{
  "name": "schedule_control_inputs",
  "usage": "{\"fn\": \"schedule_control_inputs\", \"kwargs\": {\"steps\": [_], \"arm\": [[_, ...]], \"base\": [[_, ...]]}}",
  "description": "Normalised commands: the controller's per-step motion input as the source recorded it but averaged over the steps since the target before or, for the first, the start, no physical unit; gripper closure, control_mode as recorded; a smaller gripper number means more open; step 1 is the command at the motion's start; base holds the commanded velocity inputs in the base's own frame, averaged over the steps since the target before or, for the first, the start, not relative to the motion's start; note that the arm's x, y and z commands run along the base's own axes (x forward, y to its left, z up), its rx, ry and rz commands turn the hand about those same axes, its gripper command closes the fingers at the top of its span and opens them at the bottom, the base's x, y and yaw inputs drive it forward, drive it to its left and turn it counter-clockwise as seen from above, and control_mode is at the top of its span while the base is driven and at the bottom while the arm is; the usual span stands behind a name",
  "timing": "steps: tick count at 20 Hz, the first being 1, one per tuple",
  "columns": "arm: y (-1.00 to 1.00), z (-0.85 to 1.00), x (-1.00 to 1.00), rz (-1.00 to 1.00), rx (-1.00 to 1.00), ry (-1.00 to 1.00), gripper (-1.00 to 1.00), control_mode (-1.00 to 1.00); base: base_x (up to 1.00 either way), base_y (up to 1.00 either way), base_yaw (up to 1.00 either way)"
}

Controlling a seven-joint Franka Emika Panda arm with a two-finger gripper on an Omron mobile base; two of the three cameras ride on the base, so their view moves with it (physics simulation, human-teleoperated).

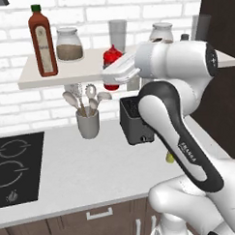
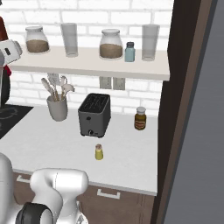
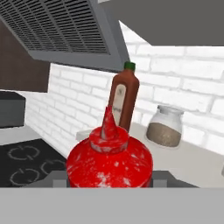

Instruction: Put the shaker and condiment bottle from the counter next to their counterparts in the cabinet.

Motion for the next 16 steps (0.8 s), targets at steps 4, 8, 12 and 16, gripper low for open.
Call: {"fn": "schedule_control_inputs", "kwargs": {"steps": [4, 8, 12, 16], "arm": [[0.00, 0.41, 0.13, 0.08, 0.19, 0.17, 1.00, -1.00], [0.06, 0.00, 0.57, -0.04, 0.03, 0.37, 1.00, -1.00], [0.04, 0.00, 0.67, 0.00, 0.02, 0.35, 1.00, -1.00], [0.00, 0.19, 0.60, 0.00, 0.00, 0.13, 1.00, -1.00]], "base": [[0.00, 0.00, 0.00], [0.00, 0.00, 0.00], [0.00, 0.00, 0.00], [0.00, 0.00, 0.00]]}}
